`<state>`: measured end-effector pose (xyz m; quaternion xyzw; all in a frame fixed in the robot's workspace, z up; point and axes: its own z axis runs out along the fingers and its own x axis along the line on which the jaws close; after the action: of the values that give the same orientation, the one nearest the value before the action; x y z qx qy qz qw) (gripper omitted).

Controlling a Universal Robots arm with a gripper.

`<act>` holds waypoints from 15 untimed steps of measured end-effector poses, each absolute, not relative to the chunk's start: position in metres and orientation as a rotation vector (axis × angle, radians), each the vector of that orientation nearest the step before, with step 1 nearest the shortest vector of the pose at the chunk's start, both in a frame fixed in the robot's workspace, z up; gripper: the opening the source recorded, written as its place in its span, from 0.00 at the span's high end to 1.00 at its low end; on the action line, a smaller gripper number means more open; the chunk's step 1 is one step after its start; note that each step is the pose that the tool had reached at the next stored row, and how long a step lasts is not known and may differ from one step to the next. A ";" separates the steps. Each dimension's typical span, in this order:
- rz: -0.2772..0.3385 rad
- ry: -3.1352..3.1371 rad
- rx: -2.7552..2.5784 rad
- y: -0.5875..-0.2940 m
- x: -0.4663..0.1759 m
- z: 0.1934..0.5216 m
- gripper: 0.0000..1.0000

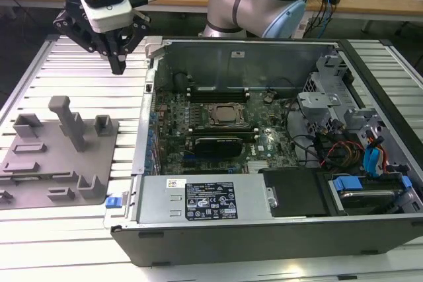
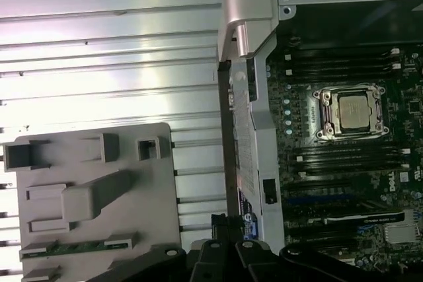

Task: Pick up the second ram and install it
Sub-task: 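Reach for the second ram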

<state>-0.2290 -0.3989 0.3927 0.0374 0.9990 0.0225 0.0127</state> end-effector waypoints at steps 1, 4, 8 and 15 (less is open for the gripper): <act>0.070 3.113 0.117 -0.399 -0.231 0.393 0.89; 0.070 3.113 0.117 -0.399 -0.239 0.393 0.89; 0.070 3.113 0.116 -0.399 -0.247 0.393 0.89; 0.070 3.113 0.116 -0.399 -0.269 0.393 0.89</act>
<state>-0.2689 -0.3989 0.3926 0.0374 0.9990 0.0225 0.0127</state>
